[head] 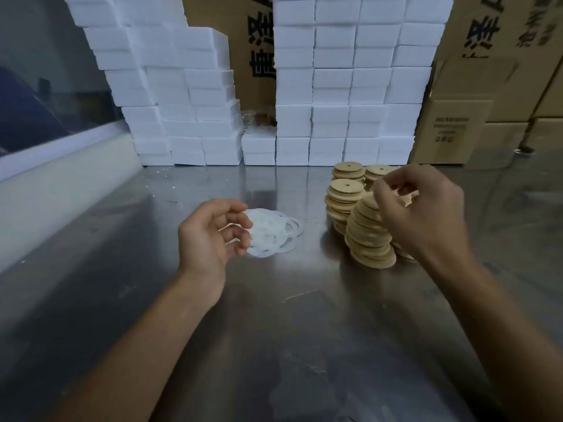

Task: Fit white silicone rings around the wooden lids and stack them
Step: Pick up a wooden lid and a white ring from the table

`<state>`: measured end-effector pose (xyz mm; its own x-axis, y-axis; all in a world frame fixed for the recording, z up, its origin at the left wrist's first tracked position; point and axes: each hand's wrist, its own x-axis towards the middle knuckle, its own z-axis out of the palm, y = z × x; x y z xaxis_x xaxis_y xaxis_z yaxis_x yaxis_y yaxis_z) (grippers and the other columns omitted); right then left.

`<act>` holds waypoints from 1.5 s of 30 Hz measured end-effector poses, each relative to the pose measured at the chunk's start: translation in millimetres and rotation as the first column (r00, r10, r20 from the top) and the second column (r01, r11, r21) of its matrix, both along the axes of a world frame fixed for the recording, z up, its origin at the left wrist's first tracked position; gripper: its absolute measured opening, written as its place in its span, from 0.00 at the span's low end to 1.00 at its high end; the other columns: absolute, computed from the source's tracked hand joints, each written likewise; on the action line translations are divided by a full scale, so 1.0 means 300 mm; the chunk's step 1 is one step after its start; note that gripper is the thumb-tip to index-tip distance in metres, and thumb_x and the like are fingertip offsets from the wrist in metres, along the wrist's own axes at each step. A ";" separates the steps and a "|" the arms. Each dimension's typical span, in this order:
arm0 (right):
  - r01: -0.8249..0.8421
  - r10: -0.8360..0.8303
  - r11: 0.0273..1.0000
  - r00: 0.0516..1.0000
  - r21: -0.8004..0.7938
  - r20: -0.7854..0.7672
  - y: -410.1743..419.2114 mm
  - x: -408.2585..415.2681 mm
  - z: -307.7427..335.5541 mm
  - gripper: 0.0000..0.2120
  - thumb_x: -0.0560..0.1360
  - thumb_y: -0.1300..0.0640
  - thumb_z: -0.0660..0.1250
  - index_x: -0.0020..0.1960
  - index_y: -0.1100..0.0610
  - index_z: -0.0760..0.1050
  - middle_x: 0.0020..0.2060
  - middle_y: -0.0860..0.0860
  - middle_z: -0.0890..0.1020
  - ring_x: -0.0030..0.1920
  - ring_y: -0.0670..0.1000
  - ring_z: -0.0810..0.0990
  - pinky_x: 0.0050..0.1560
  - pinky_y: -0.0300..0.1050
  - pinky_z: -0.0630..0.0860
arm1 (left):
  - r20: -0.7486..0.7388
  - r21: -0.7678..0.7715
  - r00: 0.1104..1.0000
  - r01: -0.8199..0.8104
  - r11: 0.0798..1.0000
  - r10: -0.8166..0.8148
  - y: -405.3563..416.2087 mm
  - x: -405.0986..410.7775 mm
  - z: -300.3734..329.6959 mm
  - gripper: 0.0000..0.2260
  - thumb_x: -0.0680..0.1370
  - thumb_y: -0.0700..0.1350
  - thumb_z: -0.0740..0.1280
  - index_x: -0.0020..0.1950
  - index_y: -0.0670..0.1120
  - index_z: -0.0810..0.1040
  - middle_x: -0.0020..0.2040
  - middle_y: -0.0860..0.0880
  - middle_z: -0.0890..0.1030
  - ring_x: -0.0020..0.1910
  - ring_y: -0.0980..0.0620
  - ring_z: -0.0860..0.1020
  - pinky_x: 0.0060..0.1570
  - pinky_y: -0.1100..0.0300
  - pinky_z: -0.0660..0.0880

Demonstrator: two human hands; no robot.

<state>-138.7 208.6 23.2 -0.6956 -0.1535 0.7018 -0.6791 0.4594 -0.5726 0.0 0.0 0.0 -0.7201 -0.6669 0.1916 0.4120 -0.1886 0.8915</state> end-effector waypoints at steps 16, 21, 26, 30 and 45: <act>0.028 -0.028 1.000 0.999 -0.001 0.029 -0.028 0.010 -0.020 0.18 0.71 0.44 0.72 0.55 0.52 0.78 0.52 0.47 0.79 0.52 0.48 0.78 0.50 0.45 0.72 | 0.340 -0.930 0.785 0.201 0.306 0.518 -0.072 -0.021 -0.110 0.04 0.74 0.51 0.74 0.46 0.53 0.84 0.40 0.58 0.78 0.36 0.59 0.73 0.37 0.64 0.66; -0.162 0.177 0.972 0.981 -0.169 0.077 -0.070 0.086 -0.005 0.17 0.69 0.44 0.76 0.54 0.49 0.78 0.50 0.41 0.80 0.50 0.42 0.78 0.48 0.38 0.74 | 0.321 -0.942 0.780 0.207 0.263 0.536 -0.062 -0.027 -0.108 0.03 0.77 0.48 0.70 0.45 0.53 0.85 0.41 0.57 0.75 0.43 0.52 0.76 0.43 0.58 0.71; -0.371 0.551 0.784 0.784 -0.498 0.285 -0.108 0.140 -0.002 0.11 0.67 0.52 0.79 0.47 0.52 0.83 0.40 0.42 0.84 0.37 0.41 0.81 0.35 0.33 0.74 | 0.297 -0.954 0.769 0.209 0.215 0.566 -0.062 -0.036 -0.111 0.05 0.78 0.47 0.68 0.45 0.50 0.83 0.43 0.57 0.73 0.44 0.51 0.76 0.43 0.58 0.70; -0.379 0.604 0.747 0.730 -0.546 0.320 -0.124 0.151 -0.019 0.04 0.71 0.55 0.76 0.44 0.55 0.84 0.46 0.46 0.86 0.46 0.42 0.82 0.42 0.33 0.74 | 0.294 -0.954 0.778 0.207 0.215 0.556 -0.063 -0.029 -0.108 0.05 0.76 0.49 0.70 0.41 0.52 0.81 0.40 0.59 0.73 0.43 0.53 0.76 0.42 0.60 0.69; -0.367 0.564 0.787 0.753 -0.495 0.338 -0.136 0.171 -0.033 0.26 0.67 0.58 0.80 0.60 0.48 0.73 0.45 0.52 0.84 0.43 0.47 0.83 0.40 0.38 0.80 | 0.295 -0.943 0.750 0.328 0.055 0.592 -0.021 -0.020 -0.081 0.10 0.82 0.50 0.58 0.51 0.48 0.77 0.50 0.53 0.76 0.45 0.50 0.75 0.42 0.56 0.71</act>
<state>-87.5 167.6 13.3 -0.8506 -0.3384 0.4025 -0.3679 -0.1641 -0.9153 -5.9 -6.4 -24.2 -0.8689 -0.3084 0.3872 -0.2646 0.9504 0.1634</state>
